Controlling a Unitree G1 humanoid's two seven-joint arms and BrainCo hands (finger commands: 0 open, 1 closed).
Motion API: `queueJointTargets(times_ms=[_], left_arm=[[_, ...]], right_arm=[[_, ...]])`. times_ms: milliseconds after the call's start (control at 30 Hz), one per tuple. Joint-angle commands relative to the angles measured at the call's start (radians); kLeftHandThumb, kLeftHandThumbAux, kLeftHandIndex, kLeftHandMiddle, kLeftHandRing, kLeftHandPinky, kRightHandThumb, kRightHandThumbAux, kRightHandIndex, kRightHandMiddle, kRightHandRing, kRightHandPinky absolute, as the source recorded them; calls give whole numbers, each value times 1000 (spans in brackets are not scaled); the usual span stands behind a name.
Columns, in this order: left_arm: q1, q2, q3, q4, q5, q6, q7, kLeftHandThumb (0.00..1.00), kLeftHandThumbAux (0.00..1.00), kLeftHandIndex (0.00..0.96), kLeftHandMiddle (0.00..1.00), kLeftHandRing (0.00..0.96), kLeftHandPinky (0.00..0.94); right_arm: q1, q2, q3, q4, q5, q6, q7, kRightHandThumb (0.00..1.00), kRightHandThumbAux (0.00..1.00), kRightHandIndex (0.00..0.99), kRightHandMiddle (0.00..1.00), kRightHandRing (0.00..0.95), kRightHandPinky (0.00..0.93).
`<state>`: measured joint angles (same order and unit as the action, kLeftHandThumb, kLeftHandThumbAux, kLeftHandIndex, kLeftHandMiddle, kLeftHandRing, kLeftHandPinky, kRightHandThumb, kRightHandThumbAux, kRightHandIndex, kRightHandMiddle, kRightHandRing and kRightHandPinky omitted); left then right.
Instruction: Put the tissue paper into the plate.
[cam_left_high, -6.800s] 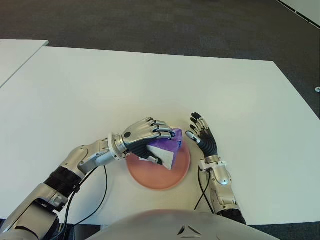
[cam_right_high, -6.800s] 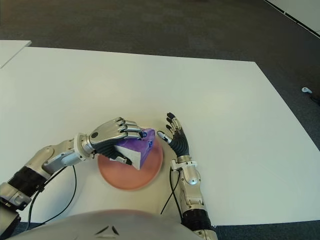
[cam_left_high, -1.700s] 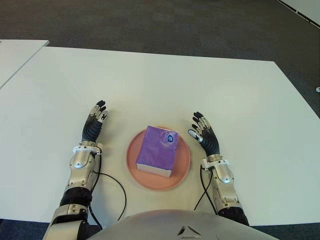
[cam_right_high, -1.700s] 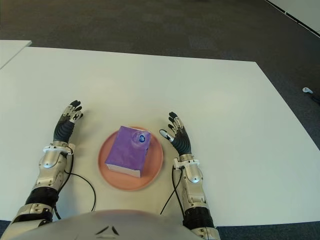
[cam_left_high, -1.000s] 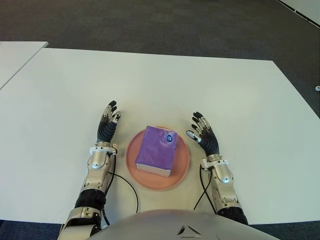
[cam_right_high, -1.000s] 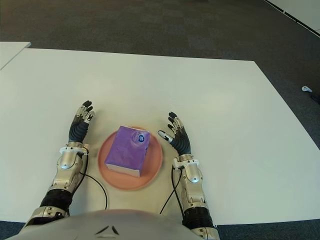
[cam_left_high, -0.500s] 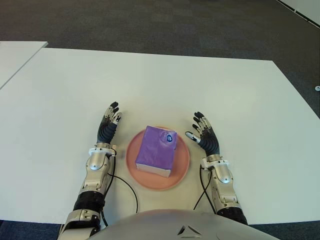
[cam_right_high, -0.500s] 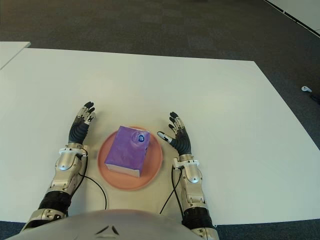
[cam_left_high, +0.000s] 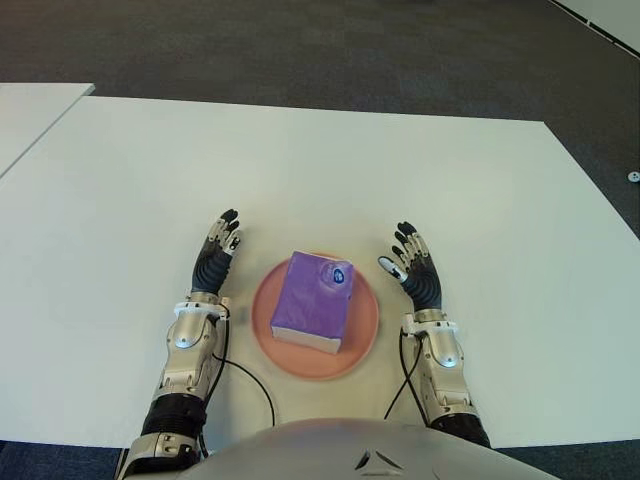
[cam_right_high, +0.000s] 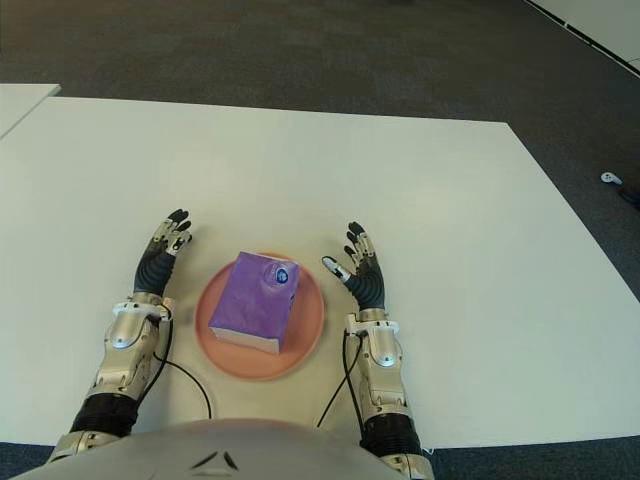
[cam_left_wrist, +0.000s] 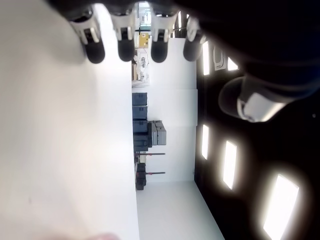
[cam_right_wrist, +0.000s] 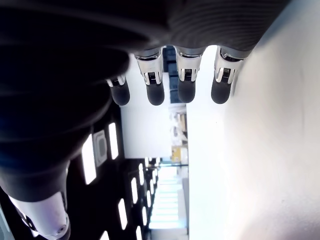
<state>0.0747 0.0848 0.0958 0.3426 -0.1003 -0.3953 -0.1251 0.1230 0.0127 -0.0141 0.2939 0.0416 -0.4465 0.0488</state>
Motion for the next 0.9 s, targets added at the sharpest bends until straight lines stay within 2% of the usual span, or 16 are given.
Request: queueJointTargets(times_ms=[33, 433, 900], left_arm=[[40, -1, -6, -8, -16, 56, -27, 0, 392, 0, 0, 0, 0], [42, 9, -2, -13, -6, 60, -21, 0, 392, 0, 0, 0, 0], [49, 20, -8, -22, 16, 36, -15, 0, 399, 0, 0, 0, 0]], right_arm=[[79, 31, -16, 118, -12, 71, -57, 0, 681, 0, 0, 0, 0], [73, 54, -27, 132, -7, 66, -110, 0, 711, 0, 0, 0, 0], [72, 57, -25, 129, -10, 38, -111, 0, 656, 0, 0, 0, 0]])
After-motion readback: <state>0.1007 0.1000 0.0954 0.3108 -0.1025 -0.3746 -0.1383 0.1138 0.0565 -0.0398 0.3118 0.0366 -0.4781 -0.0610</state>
